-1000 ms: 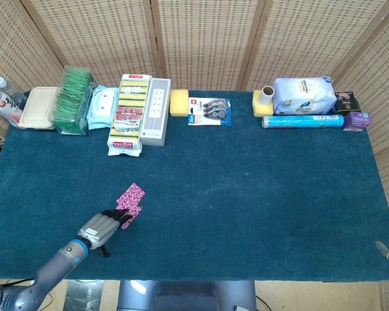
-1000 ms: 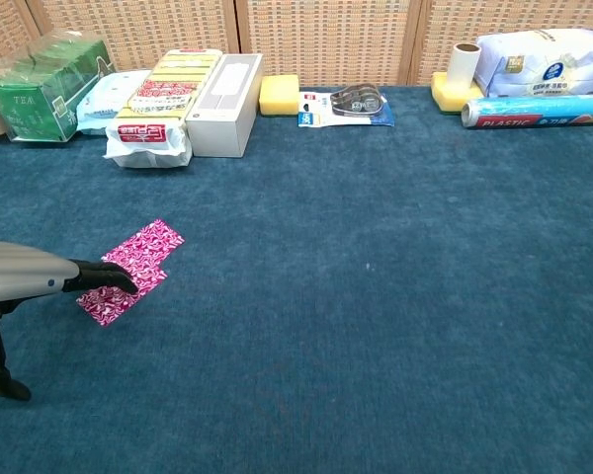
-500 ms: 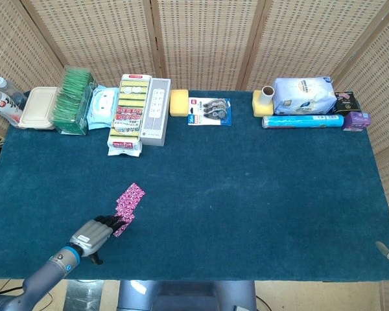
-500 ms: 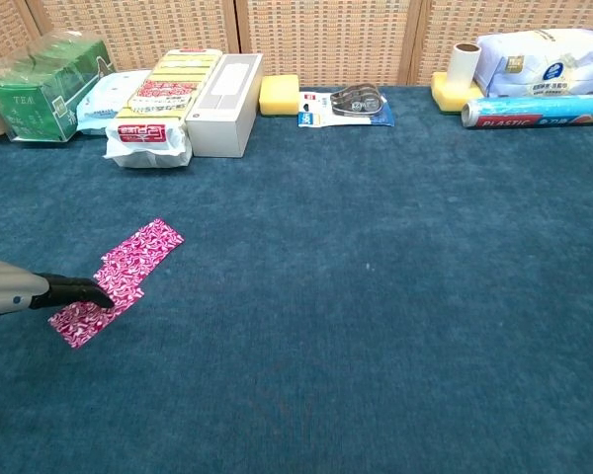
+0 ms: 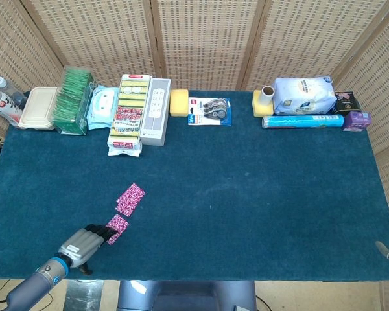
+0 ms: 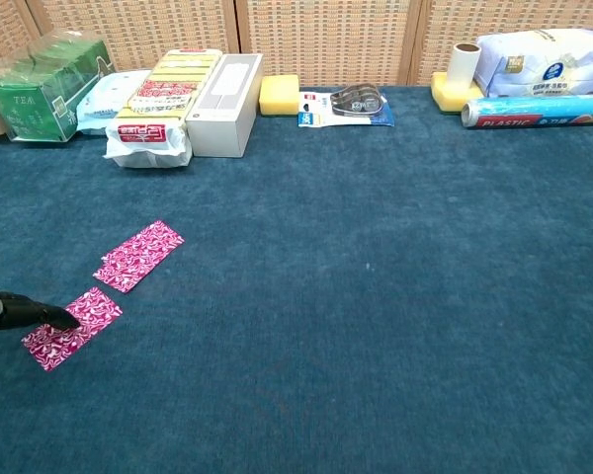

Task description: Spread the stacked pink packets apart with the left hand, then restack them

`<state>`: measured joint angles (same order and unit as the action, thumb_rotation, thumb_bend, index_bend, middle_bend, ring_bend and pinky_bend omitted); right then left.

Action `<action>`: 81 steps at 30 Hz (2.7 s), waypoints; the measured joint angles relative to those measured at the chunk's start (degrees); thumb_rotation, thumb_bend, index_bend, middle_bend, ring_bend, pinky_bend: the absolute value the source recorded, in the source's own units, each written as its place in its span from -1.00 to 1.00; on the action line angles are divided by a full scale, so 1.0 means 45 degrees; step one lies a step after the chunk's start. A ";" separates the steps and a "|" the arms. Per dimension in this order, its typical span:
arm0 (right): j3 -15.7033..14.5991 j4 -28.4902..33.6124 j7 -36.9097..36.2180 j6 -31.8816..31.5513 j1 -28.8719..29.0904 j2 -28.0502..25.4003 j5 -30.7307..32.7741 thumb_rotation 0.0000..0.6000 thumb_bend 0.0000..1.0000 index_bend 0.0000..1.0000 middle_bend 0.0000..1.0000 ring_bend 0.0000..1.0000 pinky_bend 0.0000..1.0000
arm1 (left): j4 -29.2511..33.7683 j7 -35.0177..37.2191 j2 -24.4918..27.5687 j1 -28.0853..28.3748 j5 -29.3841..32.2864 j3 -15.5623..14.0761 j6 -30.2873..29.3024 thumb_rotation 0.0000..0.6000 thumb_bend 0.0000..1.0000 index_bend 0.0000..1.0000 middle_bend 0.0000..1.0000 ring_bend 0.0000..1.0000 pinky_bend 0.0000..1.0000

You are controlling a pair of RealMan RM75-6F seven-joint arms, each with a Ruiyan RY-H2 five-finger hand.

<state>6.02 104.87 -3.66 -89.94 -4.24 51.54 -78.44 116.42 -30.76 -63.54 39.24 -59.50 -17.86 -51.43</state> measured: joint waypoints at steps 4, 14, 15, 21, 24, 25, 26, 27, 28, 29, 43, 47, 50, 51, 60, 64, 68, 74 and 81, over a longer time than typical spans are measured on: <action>-0.0006 0.0014 0.0047 0.0007 0.0010 0.0018 -0.0007 1.00 -0.99 -0.84 -1.00 -1.00 -1.00 | 0.0109 0.0714 0.0393 -0.0345 -0.1323 0.0060 -0.0388 1.00 -1.00 -1.00 -0.81 -0.83 -0.78; -0.0009 0.0007 0.0032 0.0005 0.0006 0.0017 -0.0008 1.00 -0.99 -0.85 -1.00 -1.00 -1.00 | -0.1057 0.2142 0.0097 -0.0465 -0.1730 0.1287 -0.0354 1.00 -1.00 -1.00 -0.81 -0.83 -0.78; -0.0007 0.0002 0.0018 0.0014 0.0008 0.0015 0.0002 1.00 -0.99 -0.85 -1.00 -1.00 -1.00 | -0.1275 0.2169 -0.0074 -0.0390 -0.1466 0.1457 -0.0215 1.00 -1.00 -1.00 -0.81 -0.83 -0.78; 0.0014 -0.0048 -0.0045 0.0071 0.0031 0.0002 0.0055 1.00 -0.99 -0.85 -1.00 -1.00 -1.00 | -0.2317 0.2039 -0.1115 0.0124 -0.0093 0.2249 0.0515 1.00 -1.00 -1.00 -0.81 -0.83 -0.78; 0.0018 -0.0069 -0.0067 0.0083 0.0033 0.0002 0.0059 1.00 -0.99 -0.85 -1.00 -1.00 -1.00 | -0.2482 0.1650 -0.1433 0.0336 0.0543 0.2408 0.0656 1.00 -1.00 -1.00 -0.81 -0.83 -0.78; 0.0019 -0.0063 -0.0088 0.0064 0.0027 -0.0006 0.0056 1.00 -0.99 -0.85 -1.00 -1.00 -1.00 | -0.2516 0.1499 -0.1514 0.0393 0.0744 0.2436 0.0671 1.00 -1.00 -1.00 -0.81 -0.83 -0.78; 0.0021 -0.0064 -0.0099 0.0058 0.0022 -0.0014 0.0059 1.00 -0.99 -0.85 -1.00 -1.00 -1.00 | -0.2544 0.1340 -0.1591 0.0450 0.0952 0.2459 0.0677 1.00 -1.00 -1.00 -0.81 -0.83 -0.78; 0.0022 -0.0066 -0.0108 0.0060 0.0021 -0.0017 0.0060 1.00 -0.99 -0.85 -1.00 -1.00 -1.00 | -0.2573 0.1122 -0.1691 0.0527 0.1244 0.2483 0.0674 1.00 -1.00 -1.00 -0.81 -0.83 -0.77; 0.0022 -0.0066 -0.0129 0.0062 0.0019 -0.0027 0.0061 1.00 -0.99 -0.85 -1.00 -1.00 -1.00 | -0.2588 0.0954 -0.1764 0.0586 0.1476 0.2497 0.0665 1.00 -1.00 -1.00 -0.81 -0.83 -0.78; 0.0021 -0.0066 -0.0154 0.0068 0.0018 -0.0037 0.0059 1.00 -0.99 -0.85 -1.00 -1.00 -1.00 | -0.2600 0.0781 -0.1837 0.0648 0.1711 0.2508 0.0651 1.00 -1.00 -1.00 -0.81 -0.83 -0.78; 0.0020 -0.0050 -0.0269 0.0038 -0.0011 -0.0094 0.0034 1.00 -0.99 -0.85 -1.00 -1.00 -1.00 | -0.1701 -0.2071 -0.2747 0.1638 0.4566 0.2289 -0.0660 1.00 -1.00 -1.00 -0.81 -0.83 -0.77; 0.0025 -0.0050 -0.0264 0.0033 -0.0008 -0.0090 0.0038 1.00 -0.99 -0.85 -1.00 -1.00 -1.00 | -0.1273 -0.2292 -0.2833 0.1786 0.4615 0.2227 -0.0780 1.00 -1.00 -1.00 -0.81 -0.83 -0.77; 0.0029 -0.0053 -0.0280 0.0025 -0.0014 -0.0094 0.0045 1.00 -0.99 -0.84 -1.00 -1.00 -1.00 | -0.1089 -0.2382 -0.2890 0.1885 0.4626 0.2206 -0.0809 1.00 -1.00 -1.00 -0.81 -0.83 -0.77; 0.0032 -0.0054 -0.0290 0.0024 -0.0015 -0.0095 0.0050 1.00 -0.99 -0.84 -1.00 -1.00 -1.00 | -0.1054 -0.2418 -0.2913 0.1907 0.4610 0.2199 -0.0840 1.00 -1.00 -1.00 -0.81 -0.83 -0.77; 0.0048 -0.0080 -0.0402 0.0023 -0.0023 -0.0128 0.0063 1.00 -0.99 -0.85 -1.00 -1.00 -1.00 | -0.0720 -0.2756 -0.3224 0.2163 0.4674 0.2178 -0.1014 1.00 -1.00 -1.00 -0.81 -0.83 -0.77; 0.0057 -0.0091 -0.0453 0.0008 -0.0037 -0.0148 0.0076 1.00 -0.99 -0.85 -1.00 -1.00 -1.00 | -0.0667 -0.2864 -0.3372 0.2265 0.4737 0.2166 -0.1124 1.00 -0.99 -1.00 -0.81 -0.83 -0.77; 0.0054 -0.0101 -0.0435 0.0030 -0.0028 -0.0142 0.0078 1.00 -0.99 -0.85 -1.00 -1.00 -1.00 | -0.0489 -0.2705 -0.3178 0.2244 0.4585 0.2197 -0.1255 1.00 -0.99 -1.00 -0.81 -0.83 -0.77; 0.0034 -0.0081 -0.0366 0.0072 -0.0001 -0.0122 0.0053 1.00 -0.99 -0.85 -1.00 -1.00 -1.00 | -0.0218 -0.2170 -0.2428 0.2124 0.4232 0.2344 -0.1500 1.00 -0.99 -1.00 -0.81 -0.83 -0.77; 0.0034 -0.0070 -0.0344 0.0070 -0.0004 -0.0118 0.0071 1.00 -0.99 -0.84 -1.00 -1.00 -1.00 | -0.0979 -0.1827 -0.2346 0.2134 0.4653 0.2459 -0.1234 1.00 -0.99 -1.00 -0.81 -0.83 -0.77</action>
<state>6.17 104.56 -5.21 -89.63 -4.26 51.01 -78.12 112.02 -38.98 -74.10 48.85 -38.57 -6.80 -56.99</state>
